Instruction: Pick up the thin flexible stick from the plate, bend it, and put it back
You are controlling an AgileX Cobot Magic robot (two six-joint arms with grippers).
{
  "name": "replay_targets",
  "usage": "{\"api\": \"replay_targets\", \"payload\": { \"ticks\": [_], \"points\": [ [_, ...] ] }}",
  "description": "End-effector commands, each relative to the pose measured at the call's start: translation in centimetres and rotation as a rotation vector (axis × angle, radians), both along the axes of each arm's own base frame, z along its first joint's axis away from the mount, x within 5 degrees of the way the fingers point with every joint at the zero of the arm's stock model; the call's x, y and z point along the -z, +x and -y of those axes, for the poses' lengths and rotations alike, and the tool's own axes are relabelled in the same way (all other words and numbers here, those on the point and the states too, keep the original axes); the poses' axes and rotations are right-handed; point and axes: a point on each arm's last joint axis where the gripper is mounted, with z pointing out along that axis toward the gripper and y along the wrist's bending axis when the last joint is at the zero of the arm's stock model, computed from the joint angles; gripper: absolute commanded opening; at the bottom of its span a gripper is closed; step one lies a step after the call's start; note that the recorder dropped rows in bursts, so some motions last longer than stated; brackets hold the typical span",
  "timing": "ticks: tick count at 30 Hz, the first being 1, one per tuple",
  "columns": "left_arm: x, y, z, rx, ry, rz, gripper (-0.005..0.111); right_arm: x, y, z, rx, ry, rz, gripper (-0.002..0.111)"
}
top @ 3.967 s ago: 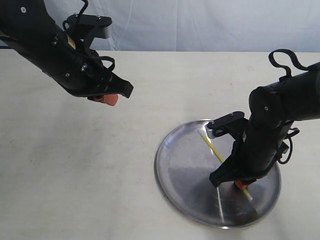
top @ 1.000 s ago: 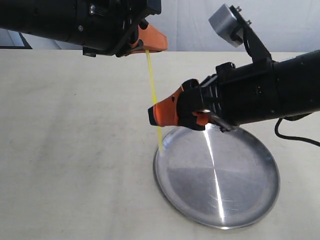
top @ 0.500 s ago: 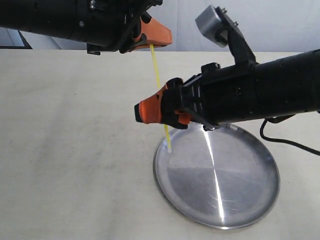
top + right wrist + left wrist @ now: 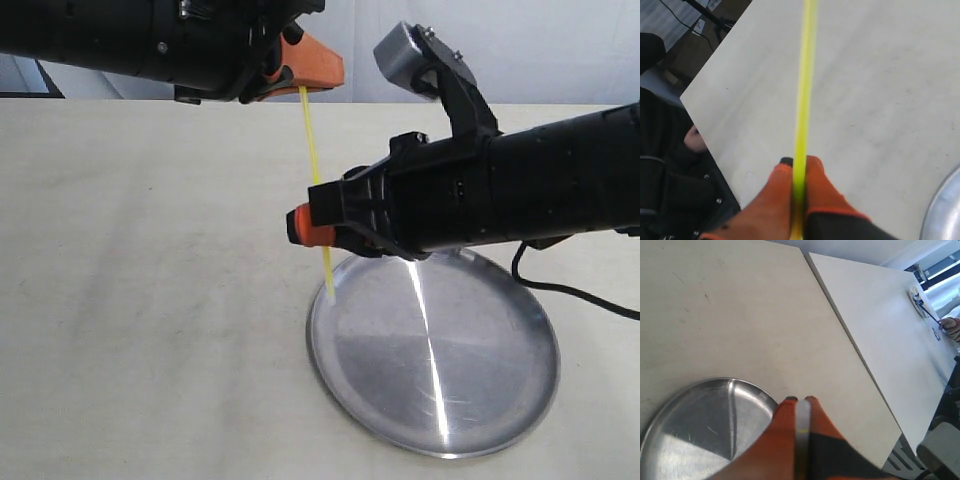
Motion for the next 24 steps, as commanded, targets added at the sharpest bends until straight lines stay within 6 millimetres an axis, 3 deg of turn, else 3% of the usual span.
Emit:
{"api": "replay_targets", "payload": {
  "ticks": [1, 13, 24],
  "points": [
    [0.0, -0.4, -0.1, 0.040, 0.039, 0.023, 0.000, -0.1, 0.6, 0.3, 0.084, 0.008, 0.012, 0.000],
    [0.5, -0.4, -0.4, 0.061, 0.115, 0.065, 0.000, -0.6, 1.9, 1.0, 0.289, 0.064, 0.016, 0.000],
    [3.5, -0.9, -0.9, 0.041, 0.151, -0.007, 0.000, -1.2, 2.3, 1.6, 0.386, 0.099, 0.024, 0.000]
  ]
}}
